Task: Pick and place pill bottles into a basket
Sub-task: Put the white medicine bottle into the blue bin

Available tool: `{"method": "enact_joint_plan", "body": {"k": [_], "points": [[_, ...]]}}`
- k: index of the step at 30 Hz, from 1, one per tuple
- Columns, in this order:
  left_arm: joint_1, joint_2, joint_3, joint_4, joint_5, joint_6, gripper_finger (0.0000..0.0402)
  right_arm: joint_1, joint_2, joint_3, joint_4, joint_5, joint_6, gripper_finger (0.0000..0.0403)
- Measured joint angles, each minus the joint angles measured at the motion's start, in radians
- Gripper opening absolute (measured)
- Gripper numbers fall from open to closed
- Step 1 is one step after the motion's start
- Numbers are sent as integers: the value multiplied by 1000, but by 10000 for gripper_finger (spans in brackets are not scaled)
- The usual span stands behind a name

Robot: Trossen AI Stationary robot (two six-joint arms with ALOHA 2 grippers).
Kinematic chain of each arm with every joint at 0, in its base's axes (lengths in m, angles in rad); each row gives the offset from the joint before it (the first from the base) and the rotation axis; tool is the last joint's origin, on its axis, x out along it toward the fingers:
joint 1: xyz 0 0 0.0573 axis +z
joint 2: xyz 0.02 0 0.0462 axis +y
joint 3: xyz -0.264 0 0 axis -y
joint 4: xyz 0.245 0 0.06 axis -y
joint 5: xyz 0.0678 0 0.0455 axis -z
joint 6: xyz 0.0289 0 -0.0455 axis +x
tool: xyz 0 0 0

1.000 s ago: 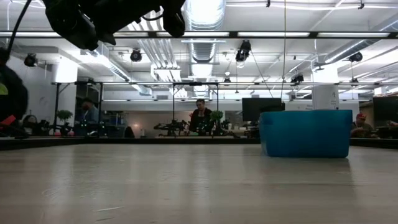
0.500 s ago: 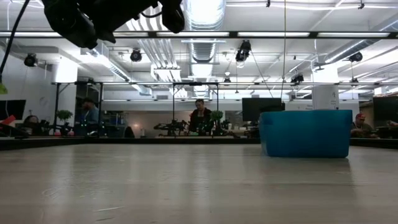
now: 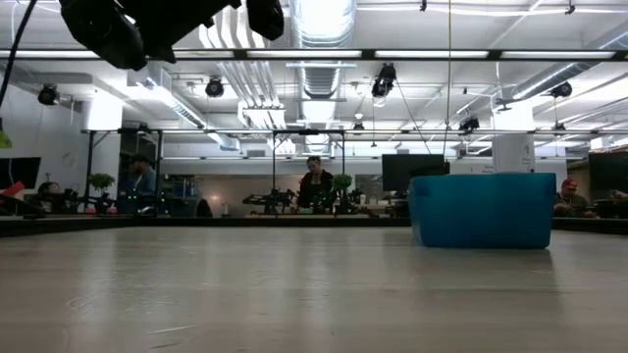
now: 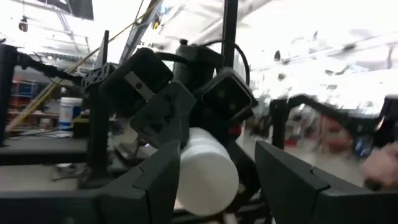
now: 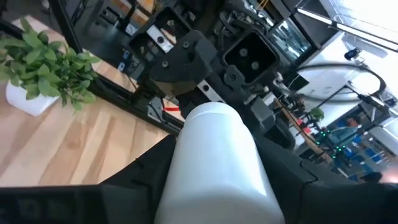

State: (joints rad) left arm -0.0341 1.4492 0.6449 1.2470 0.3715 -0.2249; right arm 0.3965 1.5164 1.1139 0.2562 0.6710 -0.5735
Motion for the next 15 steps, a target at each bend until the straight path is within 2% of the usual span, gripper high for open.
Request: {"method": "enact_joint_plan", "body": {"k": [6, 10, 13, 15], "points": [[-3, -59, 2, -212, -14, 134, 189, -8, -60, -90, 167, -21, 17, 169], [-17, -62, 2, -220, -15, 166, 189, -10, -91, -153, 319, -32, -6, 169], [-31, -62, 15, -219, -23, 168, 189, -11, -104, -180, 317, -124, -53, 169], [-37, -62, 25, -207, -22, 119, 189, -11, -107, -188, 320, -141, -80, 168]]}}
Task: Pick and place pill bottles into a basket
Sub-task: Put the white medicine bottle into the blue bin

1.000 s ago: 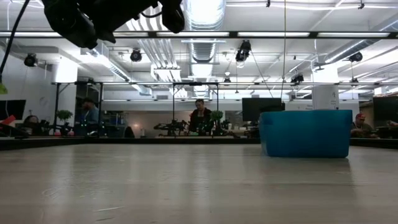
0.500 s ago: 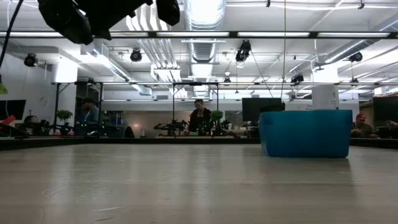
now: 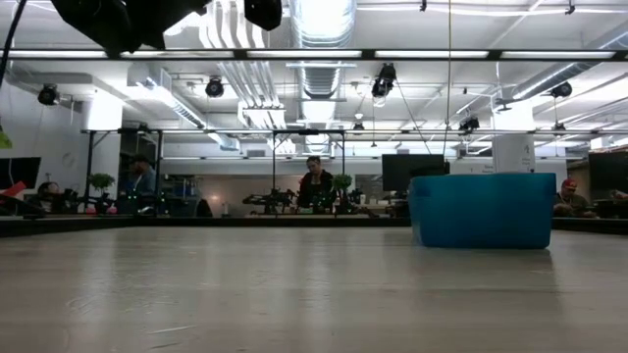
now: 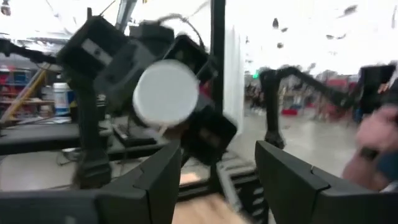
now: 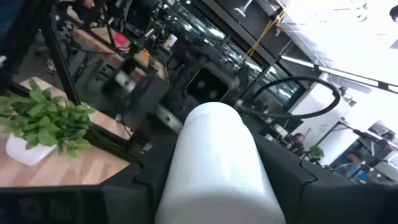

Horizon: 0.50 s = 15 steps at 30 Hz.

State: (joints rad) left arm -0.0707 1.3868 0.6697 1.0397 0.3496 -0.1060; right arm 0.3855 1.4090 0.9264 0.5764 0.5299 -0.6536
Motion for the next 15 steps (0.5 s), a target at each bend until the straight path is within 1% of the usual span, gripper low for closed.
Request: {"method": "enact_joint_plan", "body": {"k": [3, 9, 12, 15], "points": [[1, -5, 3, 28, -3, -87, 189, -1, 10, -2, -7, 16, -13, 168], [0, 0, 3, 74, -10, -241, 189, 3, 15, -2, -20, 15, -77, 168], [-2, 4, 3, 76, -25, -256, 189, 3, 15, -2, -20, 15, -78, 168], [-2, 4, 3, 62, -87, -259, 189, 3, 15, -2, -20, 13, -81, 168]]}}
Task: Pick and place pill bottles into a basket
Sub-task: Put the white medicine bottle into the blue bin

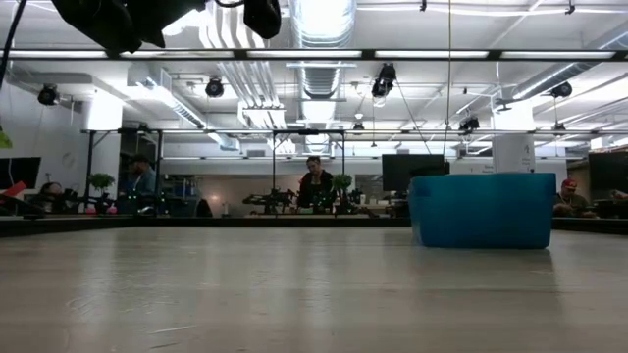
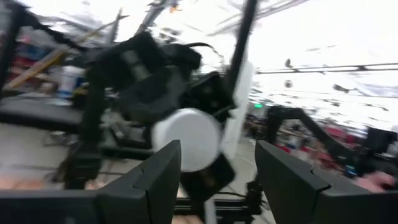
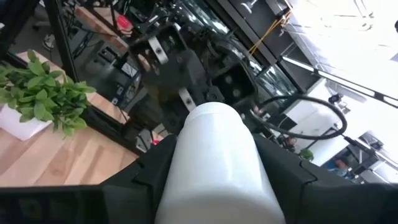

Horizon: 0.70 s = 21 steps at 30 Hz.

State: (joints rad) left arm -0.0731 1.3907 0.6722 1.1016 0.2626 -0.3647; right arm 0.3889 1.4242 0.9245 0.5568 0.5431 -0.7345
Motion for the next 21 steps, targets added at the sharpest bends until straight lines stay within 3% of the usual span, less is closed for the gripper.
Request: {"method": "enact_joint_plan", "body": {"k": [6, 13, 21], "points": [[1, 1, -4, -21, -85, -21, 189, 1, 0, 0, -1, -51, 1, 168], [-9, 5, 0, -12, -88, -16, 189, 1, 0, 0, -4, -54, 5, 168], [-23, 106, 82, 11, -64, -18, 189, 3, -2, 1, -4, -58, 9, 168]]}}
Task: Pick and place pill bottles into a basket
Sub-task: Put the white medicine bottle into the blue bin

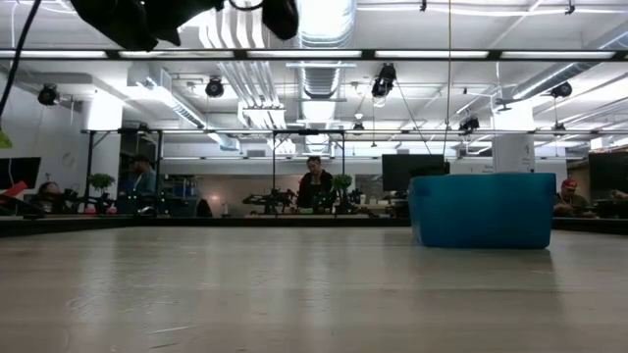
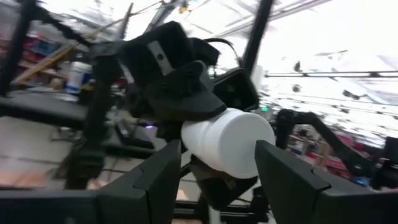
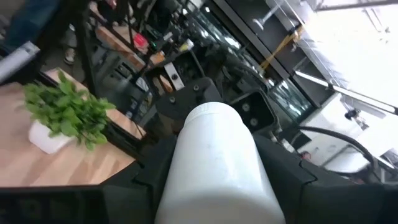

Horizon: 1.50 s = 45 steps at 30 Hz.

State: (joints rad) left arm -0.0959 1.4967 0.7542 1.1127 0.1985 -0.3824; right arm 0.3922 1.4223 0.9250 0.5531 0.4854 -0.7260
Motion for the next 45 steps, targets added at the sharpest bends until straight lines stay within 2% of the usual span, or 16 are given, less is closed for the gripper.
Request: {"method": "enact_joint_plan", "body": {"k": [4, 7, 13, 25, 27, 33, 38, 40, 45], "points": [[0, 35, 22, 50, 51, 0, 189, 2, 0, 0, 3, -9, -4, 168], [0, 24, 20, 59, 46, 1, 189, 12, 0, 2, 8, 14, -15, 168], [0, 6, -10, 88, 15, 5, 189, 49, 4, 5, 1, 169, -88, 168], [-25, 28, -14, 178, -53, 4, 189, 49, 4, 16, 46, 198, -125, 167], [-30, 40, -14, 221, -55, -2, 189, 49, 3, 16, 65, 231, -146, 167], [-45, 95, -7, 310, -103, 2, 189, 49, 8, 15, 100, 234, -164, 167], [-51, 175, 6, 464, -136, -4, 189, 49, 39, 22, 169, 265, -217, 167], [-57, 196, 25, 466, -178, -3, 189, 50, 57, 28, 198, 285, -240, 167], [-61, 237, 70, 466, -205, 0, 189, 51, 118, 59, 280, 325, -310, 167]]}}
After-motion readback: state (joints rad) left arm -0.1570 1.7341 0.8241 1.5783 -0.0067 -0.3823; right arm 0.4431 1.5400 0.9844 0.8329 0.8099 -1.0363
